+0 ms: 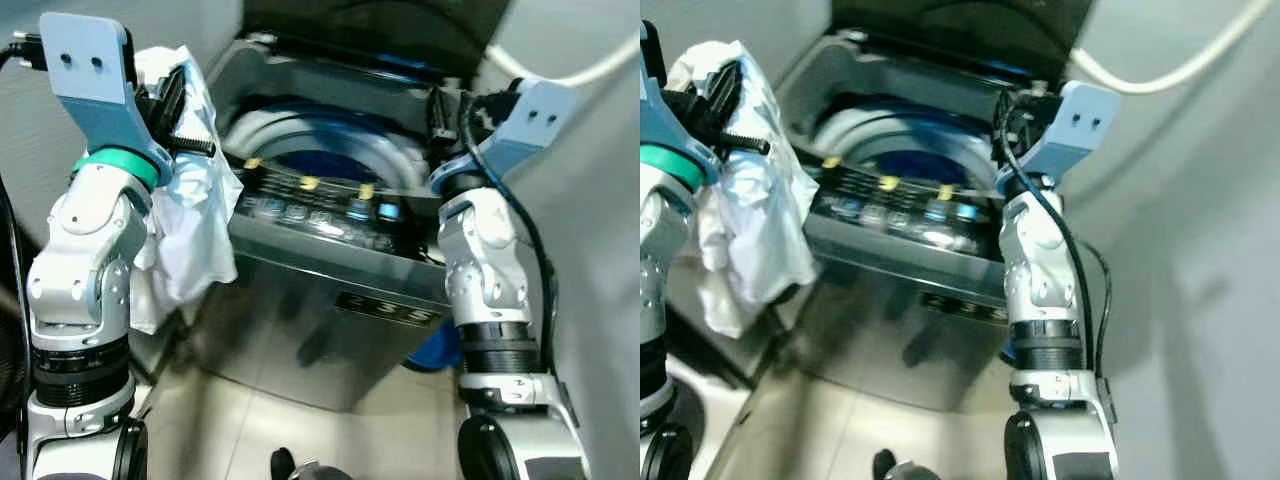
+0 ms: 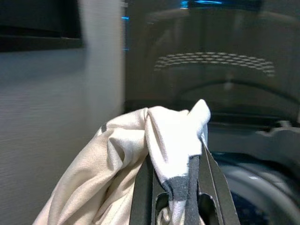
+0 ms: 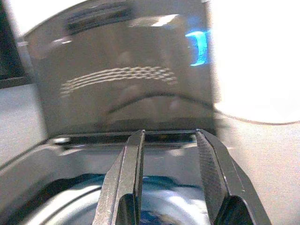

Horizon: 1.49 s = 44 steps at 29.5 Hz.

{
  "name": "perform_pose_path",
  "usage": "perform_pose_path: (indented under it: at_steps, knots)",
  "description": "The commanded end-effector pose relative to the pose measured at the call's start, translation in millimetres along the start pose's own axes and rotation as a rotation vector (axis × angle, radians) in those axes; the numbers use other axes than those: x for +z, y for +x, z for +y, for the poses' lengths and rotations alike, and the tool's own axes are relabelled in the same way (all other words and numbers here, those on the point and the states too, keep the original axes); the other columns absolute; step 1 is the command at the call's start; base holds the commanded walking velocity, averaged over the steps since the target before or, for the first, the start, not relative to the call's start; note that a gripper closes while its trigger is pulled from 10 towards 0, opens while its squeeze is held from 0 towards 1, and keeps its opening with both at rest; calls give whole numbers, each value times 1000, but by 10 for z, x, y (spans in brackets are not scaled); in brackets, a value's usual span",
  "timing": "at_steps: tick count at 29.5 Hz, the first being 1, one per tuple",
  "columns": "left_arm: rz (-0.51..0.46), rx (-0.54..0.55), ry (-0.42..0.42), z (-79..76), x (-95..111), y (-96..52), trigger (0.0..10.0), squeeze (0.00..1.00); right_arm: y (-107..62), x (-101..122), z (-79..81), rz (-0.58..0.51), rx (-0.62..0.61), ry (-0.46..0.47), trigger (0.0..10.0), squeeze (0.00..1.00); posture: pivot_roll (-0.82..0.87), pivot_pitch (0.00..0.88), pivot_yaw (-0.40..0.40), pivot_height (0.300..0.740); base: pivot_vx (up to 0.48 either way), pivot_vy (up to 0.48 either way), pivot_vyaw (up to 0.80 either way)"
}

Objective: Clothes washing

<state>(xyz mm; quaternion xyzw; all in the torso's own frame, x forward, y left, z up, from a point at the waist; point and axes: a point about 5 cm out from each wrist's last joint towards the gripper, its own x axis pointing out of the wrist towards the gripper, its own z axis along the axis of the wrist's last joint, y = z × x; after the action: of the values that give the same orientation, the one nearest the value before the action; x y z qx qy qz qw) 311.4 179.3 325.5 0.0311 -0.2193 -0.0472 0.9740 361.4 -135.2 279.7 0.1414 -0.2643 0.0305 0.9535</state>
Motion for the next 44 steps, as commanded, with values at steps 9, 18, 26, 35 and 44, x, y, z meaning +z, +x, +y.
perform_pose_path:
  at_steps: [9, 18, 26, 35, 44]
  knots:
    - [-50, 30, 5, 30, 71, 8, 10000, 0, -34, -27, 49, 1, 37, -31, 10000, 0, 124, 87, -56, 740, 240, 201, -444]
    - [-52, 27, -2, 21, 71, 8, 10000, 0, -49, -44, 83, 5, 62, -49, 10000, 0, 122, 88, -56, 740, 368, 293, 0]
    - [-45, -3, 4, -25, 58, -4, 10000, 0, -46, -49, 74, 6, 63, -57, 10000, 0, 123, 90, -57, 740, 0, 0, 0]
    - [-91, -50, 19, -27, 145, 15, 10000, 0, -45, -50, 83, 6, 66, -58, 10000, 0, 124, 92, -57, 740, 0, 0, 0]
    - [-394, -121, 283, -124, 581, 296, 10000, 0, -49, -22, 166, -1, 156, -80, 10000, 0, 112, 95, -66, 740, 0, 0, 0]
